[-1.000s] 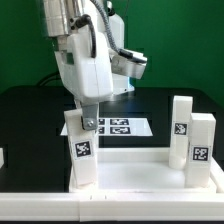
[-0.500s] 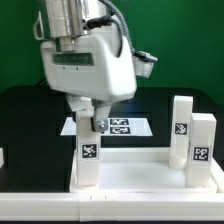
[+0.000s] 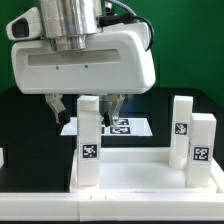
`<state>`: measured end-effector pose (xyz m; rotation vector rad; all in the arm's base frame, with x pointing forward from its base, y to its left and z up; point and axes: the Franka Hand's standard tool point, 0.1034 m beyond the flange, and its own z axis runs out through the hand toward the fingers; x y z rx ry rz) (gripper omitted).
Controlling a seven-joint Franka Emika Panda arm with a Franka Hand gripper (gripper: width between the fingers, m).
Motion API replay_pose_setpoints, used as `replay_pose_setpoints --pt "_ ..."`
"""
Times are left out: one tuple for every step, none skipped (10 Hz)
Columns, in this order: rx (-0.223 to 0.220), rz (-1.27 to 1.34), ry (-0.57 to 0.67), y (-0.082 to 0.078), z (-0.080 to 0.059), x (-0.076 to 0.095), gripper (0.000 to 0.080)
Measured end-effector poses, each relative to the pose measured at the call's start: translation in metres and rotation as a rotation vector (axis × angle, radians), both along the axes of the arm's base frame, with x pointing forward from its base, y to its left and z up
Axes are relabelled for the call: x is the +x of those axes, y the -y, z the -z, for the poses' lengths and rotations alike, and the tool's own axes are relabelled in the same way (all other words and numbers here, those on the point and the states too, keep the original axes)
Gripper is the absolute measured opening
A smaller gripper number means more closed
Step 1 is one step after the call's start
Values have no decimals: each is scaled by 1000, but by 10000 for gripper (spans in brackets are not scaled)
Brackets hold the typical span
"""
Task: Assemble desk
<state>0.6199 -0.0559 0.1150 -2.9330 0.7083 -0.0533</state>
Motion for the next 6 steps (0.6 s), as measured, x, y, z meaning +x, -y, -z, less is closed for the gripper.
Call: replay_pose_setpoints --pt "-81 -284 7 -3 -3 3 649" --pt "-102 -432 20 -5 -5 6 649" --pt "-106 -464 27 -2 -7 9 649" --pt "-104 -436 23 -1 -6 8 649" --pt "-104 -436 23 -1 -6 8 521" --pt "-98 -343 17 -1 -6 8 373"
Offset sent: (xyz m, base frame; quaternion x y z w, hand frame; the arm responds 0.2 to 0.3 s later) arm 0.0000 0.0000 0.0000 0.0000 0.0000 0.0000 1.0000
